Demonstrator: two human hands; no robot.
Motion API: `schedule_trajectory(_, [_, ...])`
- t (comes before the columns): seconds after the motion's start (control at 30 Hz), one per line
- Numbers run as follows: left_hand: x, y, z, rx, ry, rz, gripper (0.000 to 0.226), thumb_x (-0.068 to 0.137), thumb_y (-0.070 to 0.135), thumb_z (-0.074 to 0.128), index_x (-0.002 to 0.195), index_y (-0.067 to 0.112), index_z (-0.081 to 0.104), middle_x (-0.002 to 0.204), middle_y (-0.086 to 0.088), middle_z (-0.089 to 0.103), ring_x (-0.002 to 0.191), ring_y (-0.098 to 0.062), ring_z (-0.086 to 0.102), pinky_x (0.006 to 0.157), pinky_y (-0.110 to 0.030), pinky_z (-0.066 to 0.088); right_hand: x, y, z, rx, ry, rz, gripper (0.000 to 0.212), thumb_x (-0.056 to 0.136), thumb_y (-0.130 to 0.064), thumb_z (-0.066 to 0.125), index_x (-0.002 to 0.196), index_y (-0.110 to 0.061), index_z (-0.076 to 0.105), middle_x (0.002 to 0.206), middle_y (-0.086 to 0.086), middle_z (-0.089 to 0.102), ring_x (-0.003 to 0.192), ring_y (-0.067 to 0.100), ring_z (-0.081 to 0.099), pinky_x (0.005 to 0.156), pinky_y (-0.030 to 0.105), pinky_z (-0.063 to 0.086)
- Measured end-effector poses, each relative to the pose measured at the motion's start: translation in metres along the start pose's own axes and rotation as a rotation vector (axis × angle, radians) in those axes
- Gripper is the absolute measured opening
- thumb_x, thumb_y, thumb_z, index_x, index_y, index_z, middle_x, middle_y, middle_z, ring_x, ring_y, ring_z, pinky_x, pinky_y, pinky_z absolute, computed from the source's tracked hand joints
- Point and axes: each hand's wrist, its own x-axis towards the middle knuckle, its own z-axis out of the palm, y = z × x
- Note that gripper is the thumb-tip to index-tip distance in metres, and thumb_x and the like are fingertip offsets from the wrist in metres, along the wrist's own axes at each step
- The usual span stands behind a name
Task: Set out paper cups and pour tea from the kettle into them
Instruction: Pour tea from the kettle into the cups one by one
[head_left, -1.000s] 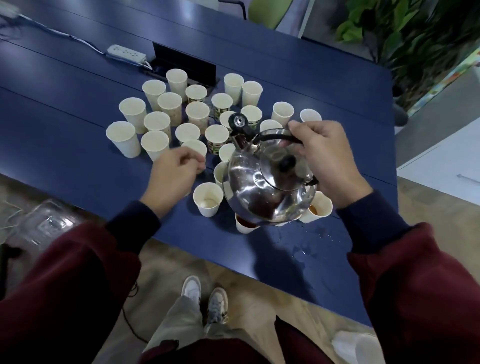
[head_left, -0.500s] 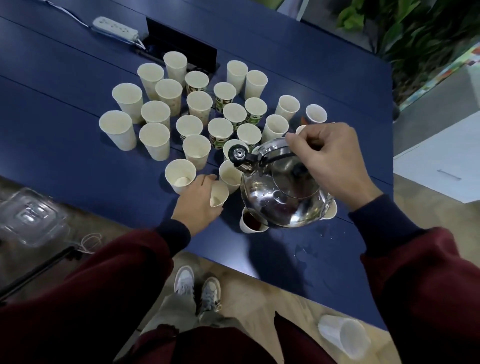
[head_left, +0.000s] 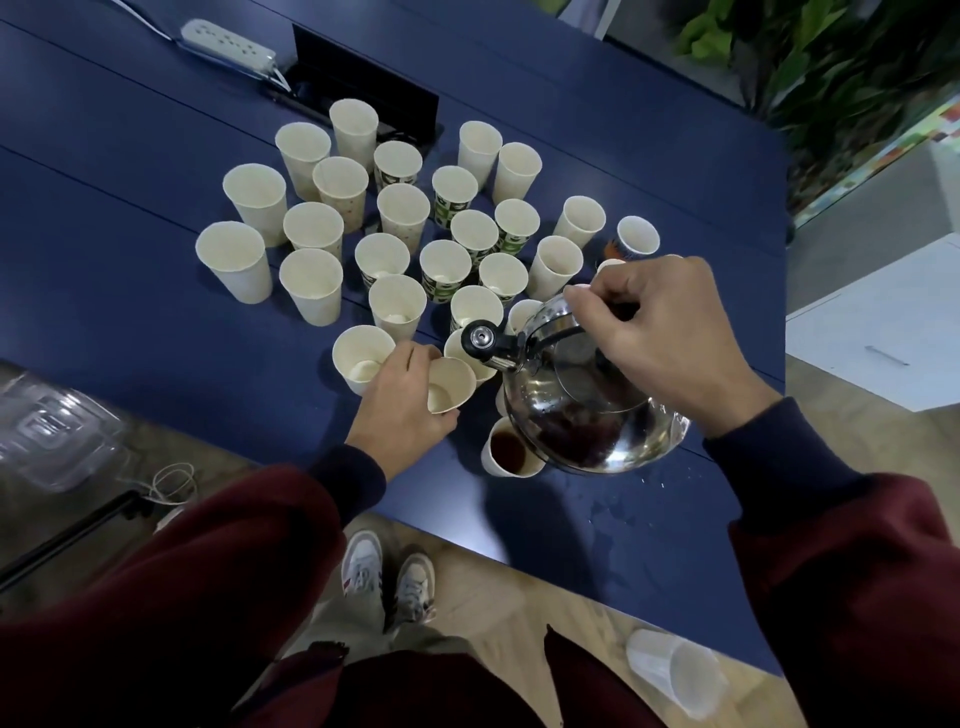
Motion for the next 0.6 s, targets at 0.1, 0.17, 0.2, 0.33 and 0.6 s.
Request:
schedule_trajectory(0.1, [-0.002,0.001,-0.001,0.076,0.011,-0.038,0.058,0.068,0.029,0.083,0.117,0.010,0.059,0.113,-0.005,0.059,0.101,-0.028,0.058,0.072,-0.035,0.042,0.000,0.000,-0.001,-0.015,-0.022,0.006,0.037,0.088,-0.042,0.056,0.062,-0.017,0.065,0.051,0.000,0.057,0.056,0.023,0.056,0.060,0.042,0.050])
schedule_trajectory(0.17, [-0.003,0.001,-0.001,0.108,0.001,-0.063,0.058,0.069,0.033,0.082,0.119,0.014,0.058,0.115,-0.002,0.060,0.102,-0.027,0.059,0.068,-0.035,0.044,0.000,-0.001,-0.001,-0.024,-0.037,-0.002,0.037,0.087,-0.043,0.056,0.061,-0.017,0.065,0.052,-0.001,0.058,0.057,0.023,0.056,0.060,0.042,0.050])
schedule_trajectory(0.2, [-0.004,0.000,-0.001,0.112,-0.010,-0.071,0.057,0.070,0.033,0.082,0.119,0.014,0.058,0.114,-0.002,0.060,0.102,-0.027,0.060,0.068,-0.036,0.045,0.000,-0.001,-0.002,-0.031,-0.041,-0.009,0.037,0.088,-0.042,0.056,0.061,-0.018,0.064,0.052,-0.001,0.057,0.057,0.022,0.056,0.060,0.042,0.050])
schedule_trajectory(0.33, [-0.008,-0.003,0.003,0.107,-0.043,-0.082,0.055,0.071,0.033,0.081,0.119,0.017,0.058,0.110,-0.001,0.057,0.101,-0.026,0.058,0.067,-0.039,0.051,0.001,-0.002,-0.002,-0.042,-0.063,-0.023,0.039,0.088,-0.044,0.056,0.061,-0.017,0.065,0.052,0.000,0.061,0.057,0.023,0.057,0.061,0.042,0.051])
schedule_trajectory(0.6, [-0.014,-0.002,0.005,0.074,-0.104,-0.141,0.080,0.069,0.039,0.085,0.137,0.017,0.048,0.129,0.001,0.055,0.120,-0.024,0.053,0.081,-0.043,0.050,-0.001,-0.004,0.001,-0.067,-0.131,0.003,0.037,0.086,-0.046,0.052,0.063,-0.019,0.064,0.054,-0.001,0.060,0.063,0.026,0.056,0.062,0.044,0.051])
